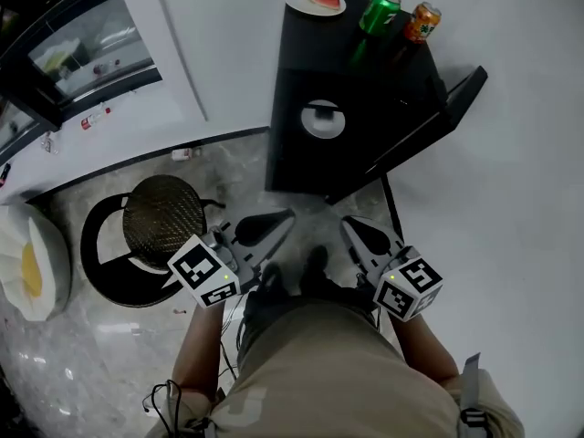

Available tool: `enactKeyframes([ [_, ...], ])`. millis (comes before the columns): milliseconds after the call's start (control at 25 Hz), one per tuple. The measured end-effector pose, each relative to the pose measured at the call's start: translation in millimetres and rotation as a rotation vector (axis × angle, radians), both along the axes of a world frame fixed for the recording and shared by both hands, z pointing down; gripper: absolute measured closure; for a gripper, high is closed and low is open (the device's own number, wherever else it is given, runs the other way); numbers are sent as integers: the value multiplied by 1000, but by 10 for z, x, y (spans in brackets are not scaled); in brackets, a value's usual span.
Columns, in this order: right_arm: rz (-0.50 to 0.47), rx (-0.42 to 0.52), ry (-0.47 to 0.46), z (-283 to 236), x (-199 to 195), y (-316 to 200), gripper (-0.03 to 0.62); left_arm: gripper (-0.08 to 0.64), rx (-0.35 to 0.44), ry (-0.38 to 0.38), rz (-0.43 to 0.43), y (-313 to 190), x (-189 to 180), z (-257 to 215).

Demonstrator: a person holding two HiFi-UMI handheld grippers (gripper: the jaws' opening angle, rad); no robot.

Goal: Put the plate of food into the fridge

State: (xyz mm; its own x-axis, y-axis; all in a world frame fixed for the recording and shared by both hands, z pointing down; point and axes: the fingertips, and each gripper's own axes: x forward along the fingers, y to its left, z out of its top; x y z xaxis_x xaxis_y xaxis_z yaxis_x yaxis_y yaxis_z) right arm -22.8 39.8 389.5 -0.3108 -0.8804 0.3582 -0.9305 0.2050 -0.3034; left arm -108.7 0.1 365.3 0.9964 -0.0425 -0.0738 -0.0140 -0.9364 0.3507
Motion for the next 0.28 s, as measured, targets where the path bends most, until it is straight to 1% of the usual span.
enactKeyframes([
  [40,15,-4,4,-11,44,46,571,548,-8,11,19,26,60,-16],
  [120,35,-1,7,-47,137,131,571,548,-2,9,48,90,196,-33],
  [280,61,16,-11,-114,342,312,571,548,44,-20,82,270,457,-94],
])
